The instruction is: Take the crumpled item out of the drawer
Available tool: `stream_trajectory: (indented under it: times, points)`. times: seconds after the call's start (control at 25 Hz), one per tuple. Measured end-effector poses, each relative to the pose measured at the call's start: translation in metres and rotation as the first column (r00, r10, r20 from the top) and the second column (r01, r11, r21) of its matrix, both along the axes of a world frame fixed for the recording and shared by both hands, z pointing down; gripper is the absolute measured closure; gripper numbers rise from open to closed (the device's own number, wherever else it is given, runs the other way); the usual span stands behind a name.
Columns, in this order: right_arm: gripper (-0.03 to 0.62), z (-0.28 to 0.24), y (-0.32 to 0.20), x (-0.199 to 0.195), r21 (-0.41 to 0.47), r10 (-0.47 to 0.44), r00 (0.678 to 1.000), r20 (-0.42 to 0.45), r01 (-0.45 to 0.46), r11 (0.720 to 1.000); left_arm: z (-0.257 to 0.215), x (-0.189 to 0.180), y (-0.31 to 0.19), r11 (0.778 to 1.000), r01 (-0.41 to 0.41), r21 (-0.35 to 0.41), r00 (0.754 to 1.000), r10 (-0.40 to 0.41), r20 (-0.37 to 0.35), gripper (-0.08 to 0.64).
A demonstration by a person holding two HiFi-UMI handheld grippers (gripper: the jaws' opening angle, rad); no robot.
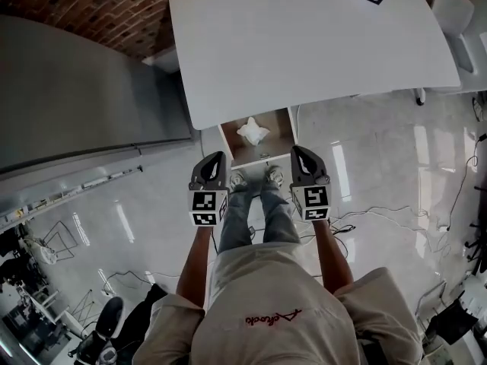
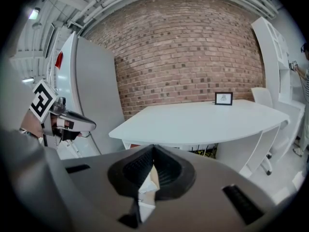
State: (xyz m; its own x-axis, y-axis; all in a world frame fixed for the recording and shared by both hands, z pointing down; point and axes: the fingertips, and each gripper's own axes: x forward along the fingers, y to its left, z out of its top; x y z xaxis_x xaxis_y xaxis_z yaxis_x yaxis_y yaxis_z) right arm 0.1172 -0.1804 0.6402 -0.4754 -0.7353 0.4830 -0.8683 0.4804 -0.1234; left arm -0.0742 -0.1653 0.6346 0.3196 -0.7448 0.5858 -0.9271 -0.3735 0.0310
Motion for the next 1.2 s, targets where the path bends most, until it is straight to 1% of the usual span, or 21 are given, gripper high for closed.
stream_trajectory:
  times: [0.12,0.32,0.44,0.56,0.68,0.8,0.96,1.12,1.2]
  points:
    - [0.58,0.012,-0.001,0.002,0.002,0.001,1.0,-0.005,-0.001,1.0,0.017,0.003,0.002,1.0,-0.004,-0.018,1.0,0.004,0.0,0.551]
    - [0.58,0.041,0.003,-0.002,-0.028,0.005,1.0,-0.018,-0.006,1.0,0.057,0.002,0.012,0.998,-0.002,-0.066,1.0,0.001,-0.017,0.551]
    - [0.58,0.057,0.008,-0.003,-0.045,0.0,1.0,-0.03,-0.001,0.999,0.081,0.004,0.017,0.996,-0.021,-0.089,1.0,0.019,-0.021,0.551]
    - [0.58,0.073,0.016,-0.007,-0.053,-0.004,0.999,-0.035,0.003,0.999,0.1,0.002,0.018,0.995,-0.031,-0.099,0.999,0.029,-0.023,0.551]
    - [0.58,0.093,0.025,-0.012,-0.08,-0.008,0.999,-0.041,0.004,0.997,0.119,0.002,0.014,0.993,-0.054,-0.105,0.998,0.052,-0.024,0.551]
    - [0.58,0.104,0.037,-0.019,-0.091,-0.008,0.999,-0.036,0.005,0.996,0.133,0.003,0.014,0.989,-0.091,-0.113,0.996,0.089,-0.021,0.551]
    - [0.58,0.118,0.053,-0.023,-0.103,-0.002,1.0,-0.028,-0.001,0.995,0.155,0.009,0.009,0.986,-0.111,-0.124,0.994,0.108,-0.032,0.551]
    - [0.58,0.131,0.066,-0.025,-0.121,0.008,1.0,-0.027,-0.011,0.993,0.181,0.012,-0.002,0.978,-0.153,-0.142,0.988,0.155,-0.001,0.551]
    - [0.58,0.137,0.069,-0.022,-0.119,0.018,0.999,-0.03,-0.021,0.993,0.194,0.015,-0.008,0.97,-0.185,-0.16,0.98,0.194,0.038,0.551]
